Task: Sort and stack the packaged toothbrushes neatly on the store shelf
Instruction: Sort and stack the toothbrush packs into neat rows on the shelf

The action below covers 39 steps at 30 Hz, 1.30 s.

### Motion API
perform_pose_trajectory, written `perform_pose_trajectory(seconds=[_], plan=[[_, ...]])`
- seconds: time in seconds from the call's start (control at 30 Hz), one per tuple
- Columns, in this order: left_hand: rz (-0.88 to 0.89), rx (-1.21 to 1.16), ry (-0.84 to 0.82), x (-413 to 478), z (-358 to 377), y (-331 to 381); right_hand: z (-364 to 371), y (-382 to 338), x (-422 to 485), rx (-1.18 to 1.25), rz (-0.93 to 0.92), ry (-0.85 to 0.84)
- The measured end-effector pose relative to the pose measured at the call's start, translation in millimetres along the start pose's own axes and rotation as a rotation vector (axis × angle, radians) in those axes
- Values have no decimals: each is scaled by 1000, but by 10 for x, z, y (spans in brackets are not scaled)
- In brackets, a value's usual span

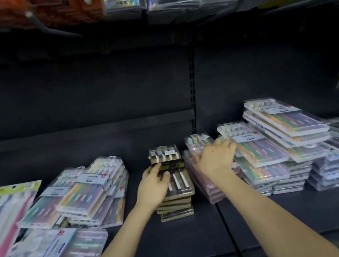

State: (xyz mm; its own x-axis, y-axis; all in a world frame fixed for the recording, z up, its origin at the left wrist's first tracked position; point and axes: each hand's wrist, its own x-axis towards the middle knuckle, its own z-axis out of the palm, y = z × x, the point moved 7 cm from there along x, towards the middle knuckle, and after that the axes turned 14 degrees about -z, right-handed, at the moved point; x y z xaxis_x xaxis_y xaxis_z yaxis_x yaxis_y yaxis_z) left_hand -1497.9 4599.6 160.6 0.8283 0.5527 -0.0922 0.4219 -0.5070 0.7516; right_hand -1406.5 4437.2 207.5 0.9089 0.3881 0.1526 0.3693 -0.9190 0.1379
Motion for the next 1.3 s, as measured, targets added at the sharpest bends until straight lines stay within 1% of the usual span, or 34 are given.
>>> perform_pose_trajectory(seconds=[0.07, 0.1, 0.17, 0.2, 0.23, 0.27, 0.33, 0.37, 0.43, 0.5, 0.6, 0.7, 0.83, 0.97, 1.1, 1.17, 1.23, 1.3], plan=[[29, -27, 101, -39, -266, -104, -190, -101, -98, 92, -25, 166], [35, -21, 197, -54, -463, -205, -311, -201, -179, 174, -54, 275], [18, 68, 416, -31, -906, -500, -509, -481, -387, 437, -153, 460], [-29, 156, 483, 17, -1111, -678, -551, -663, -494, 580, -213, 483], [-109, 248, 495, 87, -1282, -877, -550, -879, -587, 699, -276, 454], [-207, 319, 459, 166, -1416, -1075, -505, -1117, -654, 797, -339, 388], [-346, 396, 324, 287, -1554, -1380, -325, -1582, -700, 945, -403, 177], [-358, 422, 278, 322, -1578, -1451, -222, -1785, -678, 1002, -396, 56], [-314, 449, 265, 366, -1616, -1479, -11, -2115, -608, 1162, -329, -162], [-274, 455, 262, 376, -1636, -1455, 143, -2333, -539, 1349, -201, -270], [-253, 471, 222, 365, -1596, -1465, 348, -2522, -464, 1493, -60, -315], [-299, 446, 176, 365, -1571, -1494, 524, -2610, -410, 1565, 88, -347], [-322, 397, 98, 368, -1534, -1473, 568, -2726, -359, 1699, 185, -371], [-329, 129, 19, 345, -1528, -1563, 638, -2753, -338, 1695, 219, -337], [-294, -120, -116, 311, -1477, -1650, 676, -2656, -279, 1716, 265, -350], [-301, -238, -176, 291, -1400, -1673, 702, -2595, -228, 1689, 252, -348], [-340, -366, -172, 287, -1345, -1699, 716, -2582, -219, 1635, 202, -354], [-377, -473, -131, 283, -1333, -1723, 713, -2613, -230, 1574, 144, -355]])
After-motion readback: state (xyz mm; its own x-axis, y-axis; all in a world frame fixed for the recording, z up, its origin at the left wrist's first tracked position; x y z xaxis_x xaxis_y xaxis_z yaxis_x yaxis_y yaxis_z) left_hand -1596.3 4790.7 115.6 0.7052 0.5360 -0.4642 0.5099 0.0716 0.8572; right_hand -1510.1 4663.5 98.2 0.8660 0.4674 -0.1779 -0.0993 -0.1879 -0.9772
